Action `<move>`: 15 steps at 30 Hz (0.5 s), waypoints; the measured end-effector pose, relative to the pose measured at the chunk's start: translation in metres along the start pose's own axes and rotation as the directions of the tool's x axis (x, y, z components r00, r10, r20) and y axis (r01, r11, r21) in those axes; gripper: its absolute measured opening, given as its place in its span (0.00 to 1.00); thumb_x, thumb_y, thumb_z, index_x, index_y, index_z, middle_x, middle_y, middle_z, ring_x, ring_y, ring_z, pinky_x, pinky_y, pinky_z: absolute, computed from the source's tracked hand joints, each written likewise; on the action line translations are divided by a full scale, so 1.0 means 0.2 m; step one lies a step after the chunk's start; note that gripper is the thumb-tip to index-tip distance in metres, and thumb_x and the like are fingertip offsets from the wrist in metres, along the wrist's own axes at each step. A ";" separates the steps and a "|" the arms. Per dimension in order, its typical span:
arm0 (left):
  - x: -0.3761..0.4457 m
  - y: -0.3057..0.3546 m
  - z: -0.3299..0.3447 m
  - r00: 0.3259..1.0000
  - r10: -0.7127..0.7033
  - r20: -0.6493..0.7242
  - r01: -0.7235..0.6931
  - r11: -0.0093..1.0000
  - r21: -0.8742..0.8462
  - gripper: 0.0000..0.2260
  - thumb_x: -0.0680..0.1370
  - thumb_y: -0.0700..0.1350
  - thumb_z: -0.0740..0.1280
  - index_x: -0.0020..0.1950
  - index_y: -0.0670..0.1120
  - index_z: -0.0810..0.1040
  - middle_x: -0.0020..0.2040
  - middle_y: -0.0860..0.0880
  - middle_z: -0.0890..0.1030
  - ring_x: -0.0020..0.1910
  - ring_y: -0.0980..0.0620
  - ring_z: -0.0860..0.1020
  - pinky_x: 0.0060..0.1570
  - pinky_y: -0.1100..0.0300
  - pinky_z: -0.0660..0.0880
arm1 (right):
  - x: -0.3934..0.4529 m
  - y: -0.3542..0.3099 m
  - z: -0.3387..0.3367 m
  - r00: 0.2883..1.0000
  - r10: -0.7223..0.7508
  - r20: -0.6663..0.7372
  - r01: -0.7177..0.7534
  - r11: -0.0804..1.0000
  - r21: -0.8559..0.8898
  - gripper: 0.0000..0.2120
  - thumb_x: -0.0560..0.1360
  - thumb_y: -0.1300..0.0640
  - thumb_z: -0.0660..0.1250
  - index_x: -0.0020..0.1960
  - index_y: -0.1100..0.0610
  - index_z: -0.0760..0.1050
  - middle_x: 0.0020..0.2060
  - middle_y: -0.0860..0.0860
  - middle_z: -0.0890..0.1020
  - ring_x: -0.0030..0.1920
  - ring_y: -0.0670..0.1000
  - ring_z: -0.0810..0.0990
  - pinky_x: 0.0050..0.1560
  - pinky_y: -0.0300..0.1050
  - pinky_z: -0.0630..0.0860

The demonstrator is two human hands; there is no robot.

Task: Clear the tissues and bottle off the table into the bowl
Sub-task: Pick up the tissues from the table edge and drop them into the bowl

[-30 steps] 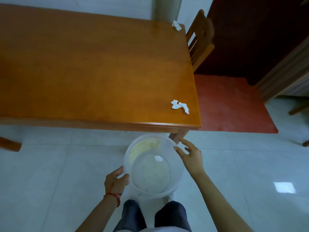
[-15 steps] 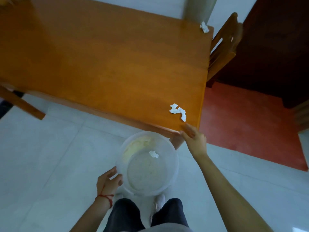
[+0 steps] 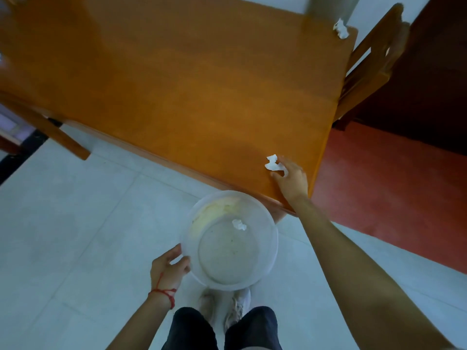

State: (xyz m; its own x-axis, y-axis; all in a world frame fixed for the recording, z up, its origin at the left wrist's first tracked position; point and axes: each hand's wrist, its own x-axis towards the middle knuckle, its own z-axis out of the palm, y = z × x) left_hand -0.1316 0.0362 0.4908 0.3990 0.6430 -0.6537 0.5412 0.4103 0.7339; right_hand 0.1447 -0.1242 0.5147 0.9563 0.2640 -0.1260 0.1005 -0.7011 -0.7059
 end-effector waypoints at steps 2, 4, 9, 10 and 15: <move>-0.01 0.01 0.01 1.000 -0.006 -0.005 0.006 1.000 -0.006 0.19 0.69 0.30 0.67 0.59 0.38 0.77 0.57 0.43 0.79 0.52 0.42 0.77 0.58 0.44 0.75 | 0.01 0.02 0.02 1.000 -0.002 0.024 0.003 0.999 -0.040 0.21 0.73 0.60 0.67 0.65 0.55 0.71 0.65 0.54 0.74 0.67 0.55 0.68 0.66 0.49 0.65; -0.02 0.01 0.01 1.000 0.000 -0.008 0.000 1.000 0.002 0.19 0.69 0.30 0.67 0.59 0.38 0.78 0.56 0.44 0.79 0.54 0.41 0.77 0.59 0.43 0.74 | 0.00 0.04 0.03 1.000 0.001 0.023 0.001 0.996 -0.086 0.18 0.74 0.62 0.65 0.64 0.57 0.72 0.64 0.56 0.75 0.66 0.55 0.68 0.65 0.47 0.64; -0.04 0.02 0.02 1.000 0.021 0.005 -0.021 0.999 0.026 0.18 0.69 0.31 0.67 0.59 0.39 0.78 0.52 0.45 0.79 0.47 0.43 0.76 0.55 0.50 0.76 | -0.05 0.04 0.02 0.999 0.000 -0.037 -0.002 0.998 -0.056 0.14 0.74 0.63 0.65 0.58 0.62 0.76 0.57 0.60 0.79 0.59 0.58 0.74 0.59 0.46 0.69; -0.05 0.03 0.02 1.000 0.019 0.008 -0.020 0.999 0.032 0.18 0.69 0.31 0.67 0.59 0.39 0.78 0.51 0.46 0.80 0.47 0.43 0.76 0.54 0.50 0.76 | -0.07 0.03 0.02 0.999 0.011 -0.045 -0.013 0.999 -0.031 0.13 0.73 0.63 0.65 0.58 0.62 0.77 0.57 0.59 0.79 0.57 0.57 0.76 0.57 0.45 0.70; -0.06 0.03 0.02 1.000 0.022 0.020 -0.024 0.998 0.060 0.18 0.69 0.31 0.67 0.59 0.39 0.78 0.47 0.49 0.80 0.47 0.43 0.76 0.54 0.51 0.76 | -0.26 -0.02 0.04 0.997 -0.026 -0.067 0.031 0.997 0.075 0.12 0.71 0.62 0.69 0.55 0.61 0.79 0.54 0.57 0.81 0.53 0.55 0.78 0.48 0.37 0.69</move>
State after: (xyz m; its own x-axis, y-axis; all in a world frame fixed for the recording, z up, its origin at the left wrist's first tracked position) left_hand -0.1306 0.0280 0.5025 0.4255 0.6392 -0.6406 0.5754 0.3553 0.7367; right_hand 0.0930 -0.1294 0.5187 0.9695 0.2377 -0.0605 0.1097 -0.6407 -0.7599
